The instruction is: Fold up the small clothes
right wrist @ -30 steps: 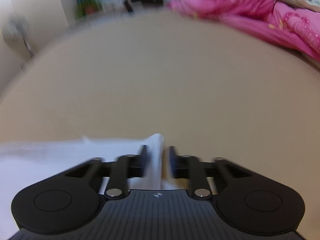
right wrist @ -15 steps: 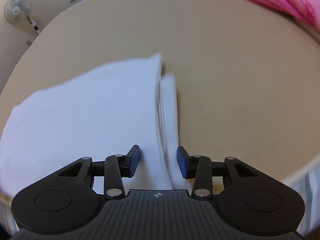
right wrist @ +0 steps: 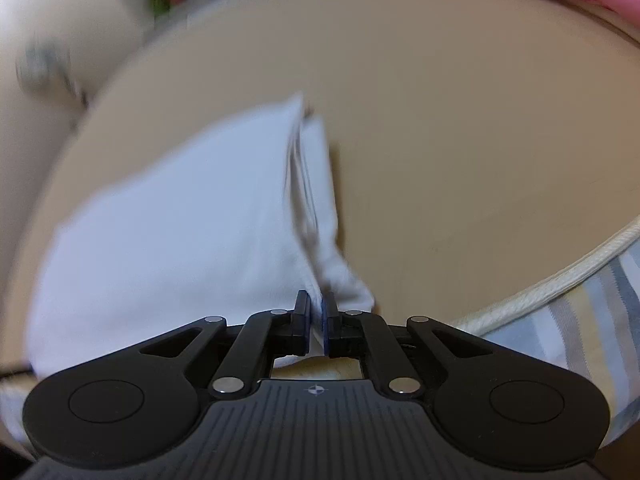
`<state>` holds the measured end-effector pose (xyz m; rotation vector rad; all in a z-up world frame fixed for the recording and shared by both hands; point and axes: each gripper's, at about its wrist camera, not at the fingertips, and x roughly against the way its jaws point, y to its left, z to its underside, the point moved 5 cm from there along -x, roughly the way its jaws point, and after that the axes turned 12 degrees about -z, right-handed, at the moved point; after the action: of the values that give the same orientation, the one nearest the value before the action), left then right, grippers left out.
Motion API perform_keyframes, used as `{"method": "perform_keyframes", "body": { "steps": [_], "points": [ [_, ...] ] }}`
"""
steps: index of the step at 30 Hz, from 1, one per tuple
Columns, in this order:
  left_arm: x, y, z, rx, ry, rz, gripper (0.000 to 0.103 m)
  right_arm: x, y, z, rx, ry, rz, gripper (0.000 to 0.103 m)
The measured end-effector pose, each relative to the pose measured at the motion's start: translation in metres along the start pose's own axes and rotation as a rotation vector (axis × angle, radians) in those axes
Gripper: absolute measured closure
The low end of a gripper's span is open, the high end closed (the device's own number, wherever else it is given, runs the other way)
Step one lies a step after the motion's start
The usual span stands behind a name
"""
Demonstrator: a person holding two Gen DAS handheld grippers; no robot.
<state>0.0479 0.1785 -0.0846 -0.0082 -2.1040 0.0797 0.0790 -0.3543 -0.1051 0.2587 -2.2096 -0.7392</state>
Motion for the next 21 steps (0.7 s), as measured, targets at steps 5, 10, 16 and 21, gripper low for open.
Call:
{"method": "perform_keyframes", "body": {
  "steps": [5,10,16,21],
  "points": [
    [-0.019,0.024,0.016,0.038,0.131,-0.116,0.103,-0.009,-0.009,0.011,0.004,0.096,0.063,0.098],
    [-0.007,0.032,-0.002,0.121,0.046,-0.037,0.101,-0.017,-0.009,0.005,0.024,0.070,0.146,0.087],
    [-0.003,-0.002,-0.019,0.075,-0.049,0.053,0.097,-0.022,0.021,-0.009,0.142,-0.043,0.046,0.076],
    [-0.043,-0.017,-0.011,-0.024,0.065,-0.070,0.097,-0.062,0.002,0.008,0.143,0.145,0.166,0.076]
  ]
}}
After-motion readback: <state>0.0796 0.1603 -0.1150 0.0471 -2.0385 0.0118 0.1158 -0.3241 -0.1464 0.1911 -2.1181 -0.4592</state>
